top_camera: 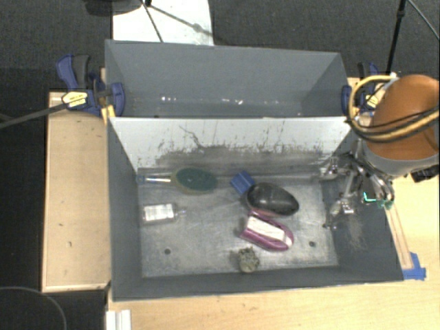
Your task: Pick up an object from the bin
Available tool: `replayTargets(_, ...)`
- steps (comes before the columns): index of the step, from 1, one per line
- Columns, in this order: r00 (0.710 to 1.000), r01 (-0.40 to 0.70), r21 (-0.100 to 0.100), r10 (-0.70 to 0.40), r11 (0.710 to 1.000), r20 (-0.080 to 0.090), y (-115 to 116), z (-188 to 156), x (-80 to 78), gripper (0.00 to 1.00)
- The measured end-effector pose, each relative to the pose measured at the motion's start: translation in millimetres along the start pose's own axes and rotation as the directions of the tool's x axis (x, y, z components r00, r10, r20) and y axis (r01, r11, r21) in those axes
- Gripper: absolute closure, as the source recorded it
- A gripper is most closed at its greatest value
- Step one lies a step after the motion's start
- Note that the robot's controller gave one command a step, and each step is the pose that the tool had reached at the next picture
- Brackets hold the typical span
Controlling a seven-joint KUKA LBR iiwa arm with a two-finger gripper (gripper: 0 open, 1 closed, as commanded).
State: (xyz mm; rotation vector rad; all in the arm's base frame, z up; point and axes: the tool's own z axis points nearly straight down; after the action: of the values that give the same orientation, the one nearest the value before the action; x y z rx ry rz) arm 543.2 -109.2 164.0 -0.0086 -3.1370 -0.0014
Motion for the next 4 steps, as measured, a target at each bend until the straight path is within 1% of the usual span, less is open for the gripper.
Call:
replayTargets(1,0.976,0.217,-0.001,-0.217,0.976,0.004,48.8,87.9,-30.2,0.0)
replayTargets(2,0.984,0.178,0.001,-0.178,0.984,0.005,80.4,82.5,-13.6,0.0)
replayTargets(3,0.741,0.672,0.014,-0.672,0.741,0.013,109.6,89.5,-14.1,0.0)
replayTargets(4,0.538,0.843,0.016,-0.843,0.538,0.013,134.9,90.4,18.5,0.0)
